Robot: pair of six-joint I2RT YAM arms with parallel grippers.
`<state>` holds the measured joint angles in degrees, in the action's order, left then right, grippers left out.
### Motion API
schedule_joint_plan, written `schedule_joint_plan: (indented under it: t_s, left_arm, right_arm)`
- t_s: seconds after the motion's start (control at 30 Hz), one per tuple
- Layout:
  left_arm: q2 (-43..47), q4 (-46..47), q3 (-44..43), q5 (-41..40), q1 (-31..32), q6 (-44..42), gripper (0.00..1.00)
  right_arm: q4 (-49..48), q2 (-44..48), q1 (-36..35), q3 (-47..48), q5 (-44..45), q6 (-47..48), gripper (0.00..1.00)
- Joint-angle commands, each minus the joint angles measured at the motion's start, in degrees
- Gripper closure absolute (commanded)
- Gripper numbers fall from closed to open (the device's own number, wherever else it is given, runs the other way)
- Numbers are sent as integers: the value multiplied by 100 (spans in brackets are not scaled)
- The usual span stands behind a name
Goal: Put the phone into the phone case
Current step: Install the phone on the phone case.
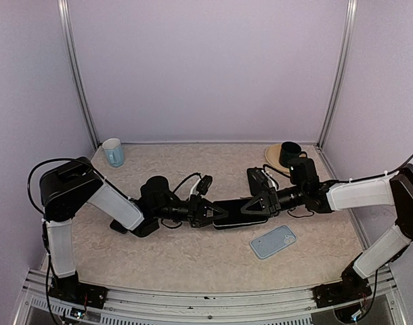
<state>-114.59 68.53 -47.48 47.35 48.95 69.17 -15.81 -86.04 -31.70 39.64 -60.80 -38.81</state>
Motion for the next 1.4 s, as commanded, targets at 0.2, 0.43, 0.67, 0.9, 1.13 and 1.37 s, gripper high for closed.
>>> schedule_joint_plan:
  t_s: [0.2, 0.43, 0.67, 0.9, 1.13, 1.37]
  left_arm:
    - [485, -196, 139, -347, -169, 38, 67]
    - [1040, -1171, 167, -484, -298, -622, 51]
    - [1579, -2086, 150, -610, -360, -1240, 38]
    - [2097, -3378, 28, -724, -509, -2399, 26]
    - [2261, -4390, -288, -712, -518, -3320, 19]
    - [2002, -4655, -486, -350, -447, -3757, 16]
  right_arm:
    - [-220, 164, -91, -62, -303, 292, 100]
    - [-81, 225, -41, -14, -328, 454, 100]
    - [-49, 293, 70, 39, -406, 545, 100]
    - [598, 472, 103, 173, -445, 1210, 100]
    - [1078, 641, 103, 328, -609, 1752, 100]
    - [1529, 782, 103, 485, -752, 2265, 100]
